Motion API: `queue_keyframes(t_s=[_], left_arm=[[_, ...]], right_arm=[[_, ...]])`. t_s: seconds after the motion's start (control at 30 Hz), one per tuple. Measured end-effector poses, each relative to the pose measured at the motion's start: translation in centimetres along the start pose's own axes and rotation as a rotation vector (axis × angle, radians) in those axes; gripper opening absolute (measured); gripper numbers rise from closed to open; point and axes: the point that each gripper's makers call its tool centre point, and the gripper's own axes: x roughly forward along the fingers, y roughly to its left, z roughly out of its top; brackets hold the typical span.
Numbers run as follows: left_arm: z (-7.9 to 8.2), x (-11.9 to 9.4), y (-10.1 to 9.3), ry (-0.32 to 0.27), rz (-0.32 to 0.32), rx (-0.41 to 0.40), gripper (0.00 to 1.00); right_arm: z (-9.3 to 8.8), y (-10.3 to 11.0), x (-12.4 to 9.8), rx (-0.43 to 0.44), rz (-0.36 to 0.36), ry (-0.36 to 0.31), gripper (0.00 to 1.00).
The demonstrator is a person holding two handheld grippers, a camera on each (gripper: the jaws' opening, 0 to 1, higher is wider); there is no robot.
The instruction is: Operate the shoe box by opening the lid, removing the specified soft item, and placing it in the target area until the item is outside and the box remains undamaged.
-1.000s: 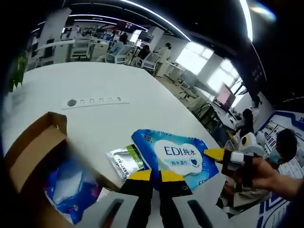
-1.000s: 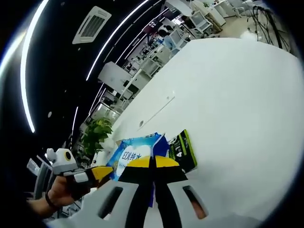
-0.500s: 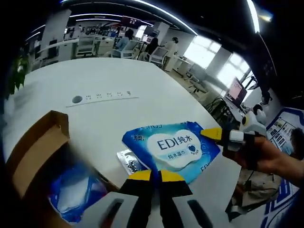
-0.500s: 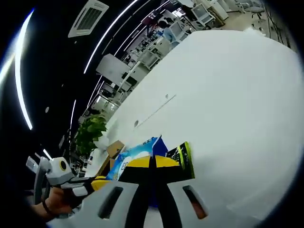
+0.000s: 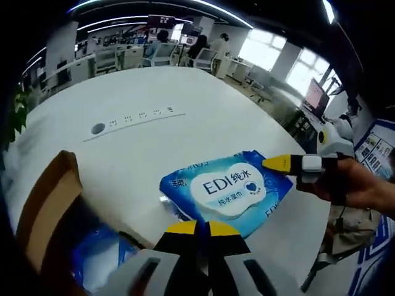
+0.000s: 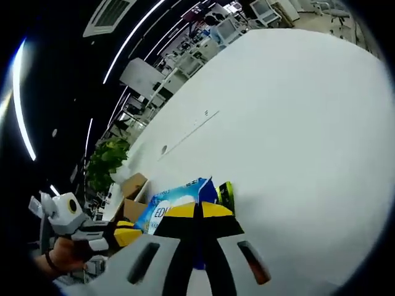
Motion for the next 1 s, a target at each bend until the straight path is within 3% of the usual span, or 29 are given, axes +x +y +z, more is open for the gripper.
queue_keyframes(t_s=[0.37,0.53,0.77,1.0], left_arm=[[-1.0,0.9,0.4,0.067,0.029,0.098,0.00],[-1.1,1.0,0.4,0.071,0.033,0.101,0.00],[-1.5,1.2,0.3,0.101,0.062,0.192,0.00],[-2.1,0.8,0.3,0.123,0.064,0.204,0.00]], right_arm=[[-0.8,-1.1,1.1,-0.030,-0.026,0.024,0.00],[-0.8,-1.6,1.4,-0.022,-0.040,0.017,0.00],[-0.7,-1.8,1.5,-0.023,-0.045,0.004,0.00],[-1.2,-1.7,1.3,-0.016,-0.049,-0.014,0.00]])
